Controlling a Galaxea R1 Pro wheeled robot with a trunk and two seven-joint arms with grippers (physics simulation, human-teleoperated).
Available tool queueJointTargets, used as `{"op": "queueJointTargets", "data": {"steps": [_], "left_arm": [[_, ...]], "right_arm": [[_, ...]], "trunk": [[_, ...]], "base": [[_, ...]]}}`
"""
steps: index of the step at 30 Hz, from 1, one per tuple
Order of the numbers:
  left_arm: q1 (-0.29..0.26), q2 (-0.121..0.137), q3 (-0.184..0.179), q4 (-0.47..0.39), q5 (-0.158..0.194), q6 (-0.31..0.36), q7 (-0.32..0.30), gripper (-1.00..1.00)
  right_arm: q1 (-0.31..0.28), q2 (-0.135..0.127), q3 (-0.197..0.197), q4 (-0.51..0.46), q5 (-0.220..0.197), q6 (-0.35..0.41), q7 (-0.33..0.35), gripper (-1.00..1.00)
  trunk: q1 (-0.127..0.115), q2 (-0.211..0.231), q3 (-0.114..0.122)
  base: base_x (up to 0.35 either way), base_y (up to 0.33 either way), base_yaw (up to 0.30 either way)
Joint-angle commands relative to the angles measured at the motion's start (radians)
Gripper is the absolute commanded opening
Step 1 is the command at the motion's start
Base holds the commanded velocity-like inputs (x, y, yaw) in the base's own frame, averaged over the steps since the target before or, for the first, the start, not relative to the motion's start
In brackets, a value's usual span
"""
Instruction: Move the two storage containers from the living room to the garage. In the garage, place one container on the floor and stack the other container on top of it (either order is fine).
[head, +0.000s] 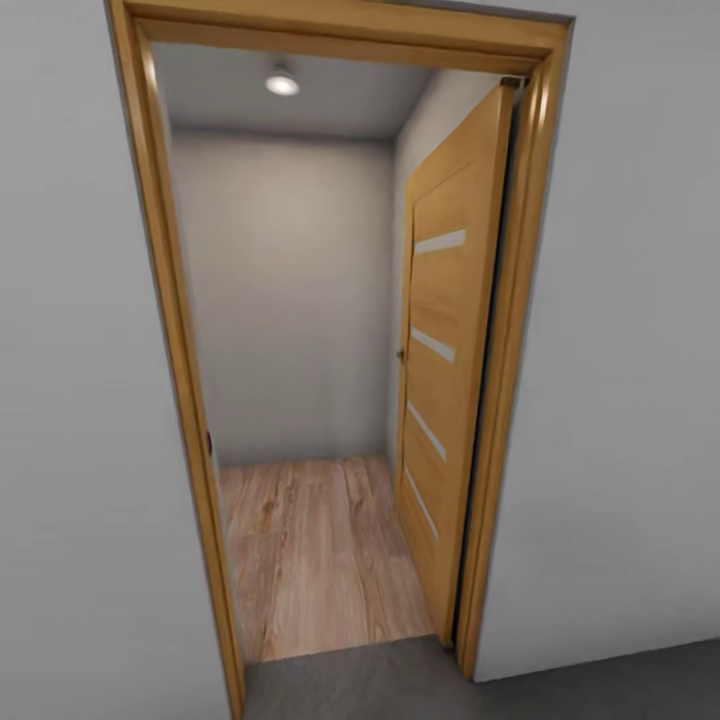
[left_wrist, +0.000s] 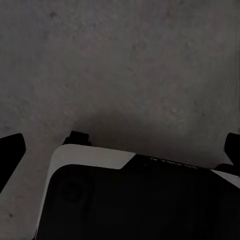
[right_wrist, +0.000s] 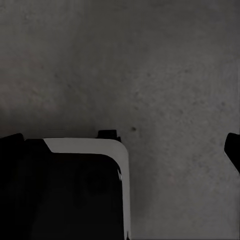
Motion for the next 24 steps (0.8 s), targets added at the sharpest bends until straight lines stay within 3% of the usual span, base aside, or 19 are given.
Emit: {"op": "queueJointTargets", "data": {"steps": [1,8,24], "left_arm": [[-0.001,-0.001,-0.001,0.001,0.008,-0.001,-0.003,1.00],[-0.001,-0.001,0.002,0.001,0.008,-0.002,-0.003,1.00],[-0.001,0.000,0.002,0.001,0.010,-0.002,-0.003,1.00]], "right_arm": [[-0.001,-0.001,0.005,0.003,-0.009,-0.006,0.006,1.00],[-0.001,-0.001,0.006,0.003,-0.009,-0.006,0.007,1.00],[-0.001,-0.002,0.008,0.003,-0.009,0.002,0.008,1.00]], "trunk": [[0.001,-0.001,-0.002],[0.001,-0.001,-0.002],[0.001,-0.001,-0.002]], "base": [[0.292,-0.161,0.269],[0.287,-0.175,0.208],[0.285,-0.181,0.012]]}}
